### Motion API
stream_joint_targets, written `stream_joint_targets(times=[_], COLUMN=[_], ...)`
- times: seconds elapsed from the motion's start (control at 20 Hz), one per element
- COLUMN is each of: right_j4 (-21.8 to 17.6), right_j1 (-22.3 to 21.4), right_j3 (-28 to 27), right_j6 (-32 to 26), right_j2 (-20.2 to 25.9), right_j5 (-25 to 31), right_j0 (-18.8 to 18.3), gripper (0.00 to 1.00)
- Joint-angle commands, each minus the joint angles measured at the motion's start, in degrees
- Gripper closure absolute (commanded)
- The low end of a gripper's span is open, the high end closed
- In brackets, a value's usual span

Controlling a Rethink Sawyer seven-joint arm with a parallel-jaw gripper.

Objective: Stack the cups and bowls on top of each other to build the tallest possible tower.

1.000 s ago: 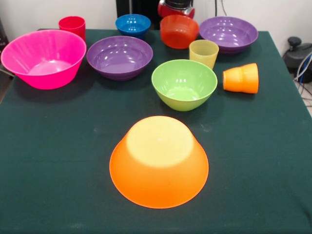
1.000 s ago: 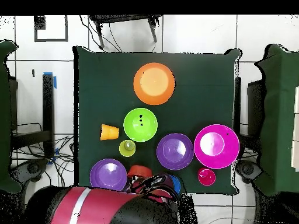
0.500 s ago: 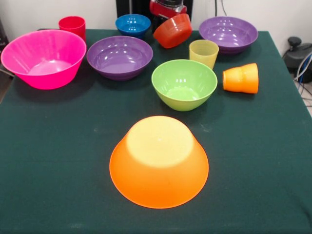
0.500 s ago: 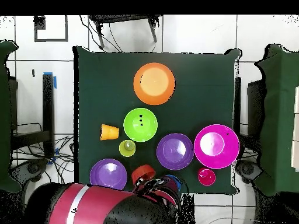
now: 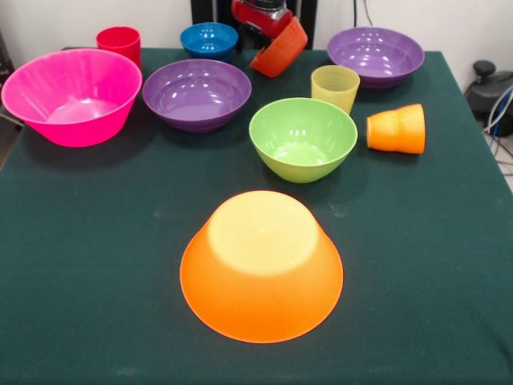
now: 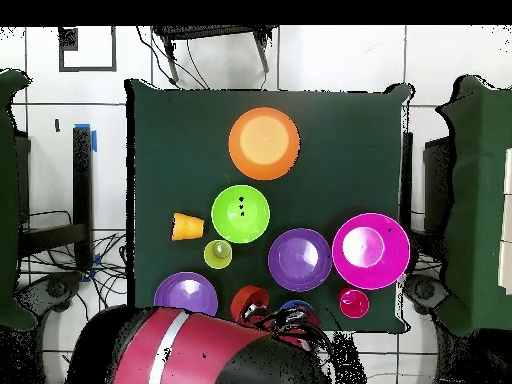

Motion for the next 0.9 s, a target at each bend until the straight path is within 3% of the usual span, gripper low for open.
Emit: stream_joint_targets(times=[0.05,0.9], right_j4=[3.0,3.62], right_j1=[-0.07,-4.67], right_j3=[-7.29,-5.47], right_j6=[-0.58,-1.72], right_j2=[8.15,16.15], right_j5=[6.22,15.1], right_j0=[0.01,-4.44], gripper=[0.0,0.0])
